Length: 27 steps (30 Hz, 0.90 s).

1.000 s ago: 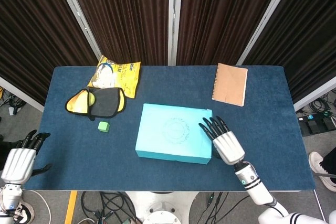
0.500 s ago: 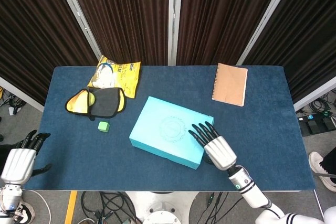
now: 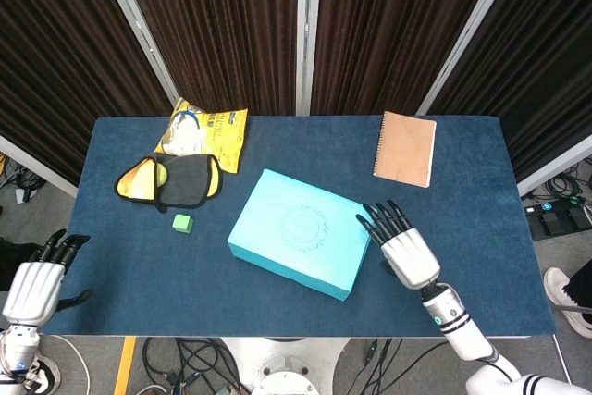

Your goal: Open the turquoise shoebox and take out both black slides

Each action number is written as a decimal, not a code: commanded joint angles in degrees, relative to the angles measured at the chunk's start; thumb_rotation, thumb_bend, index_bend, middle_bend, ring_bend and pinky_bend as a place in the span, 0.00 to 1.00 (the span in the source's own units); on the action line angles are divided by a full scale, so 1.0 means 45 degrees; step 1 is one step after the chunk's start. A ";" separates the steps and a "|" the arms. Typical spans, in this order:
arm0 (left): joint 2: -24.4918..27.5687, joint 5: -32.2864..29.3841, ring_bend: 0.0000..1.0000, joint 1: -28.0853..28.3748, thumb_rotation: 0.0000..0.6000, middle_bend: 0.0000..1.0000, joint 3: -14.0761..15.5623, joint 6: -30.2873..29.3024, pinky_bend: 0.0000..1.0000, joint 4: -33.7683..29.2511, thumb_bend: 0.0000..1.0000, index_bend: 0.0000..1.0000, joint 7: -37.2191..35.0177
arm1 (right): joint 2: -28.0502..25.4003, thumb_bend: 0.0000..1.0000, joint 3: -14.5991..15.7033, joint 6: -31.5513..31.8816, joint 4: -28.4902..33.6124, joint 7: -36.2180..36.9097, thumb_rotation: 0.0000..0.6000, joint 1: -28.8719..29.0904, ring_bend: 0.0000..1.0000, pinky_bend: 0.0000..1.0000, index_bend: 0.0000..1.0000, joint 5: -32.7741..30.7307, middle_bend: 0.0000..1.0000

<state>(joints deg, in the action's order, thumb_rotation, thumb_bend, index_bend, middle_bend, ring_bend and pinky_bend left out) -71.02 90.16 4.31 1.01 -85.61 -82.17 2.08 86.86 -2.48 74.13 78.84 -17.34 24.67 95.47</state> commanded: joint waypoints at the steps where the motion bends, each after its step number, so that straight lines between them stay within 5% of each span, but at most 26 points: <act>1: 0.0011 0.0036 0.08 0.0031 1.00 0.16 0.0048 0.0080 0.29 -0.0018 0.00 0.16 0.0034 | -0.0097 0.00 -0.0217 -0.0374 -0.0172 0.0063 1.00 0.0229 0.00 0.00 0.00 -0.0258 0.00; 20: -0.0127 0.0052 0.08 0.0126 1.00 0.16 0.0087 0.0242 0.29 0.0308 0.00 0.16 -0.0031 | 0.1344 0.01 -0.0468 -0.1453 -0.2092 0.0393 1.00 0.1487 0.00 0.00 0.00 -0.0412 0.01; 27: -0.0172 -0.0029 0.08 0.0082 1.00 0.16 0.0155 0.0328 0.29 0.0513 0.00 0.16 -0.0341 | 0.1766 0.11 -0.0347 -0.0950 -0.2676 0.1130 1.00 0.1719 0.00 0.01 0.02 0.0042 0.10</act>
<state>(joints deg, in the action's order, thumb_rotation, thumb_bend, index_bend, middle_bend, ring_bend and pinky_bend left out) -71.74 90.11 4.73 1.65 -84.21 -79.98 0.71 94.41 -4.24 69.23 67.33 -12.81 32.23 95.15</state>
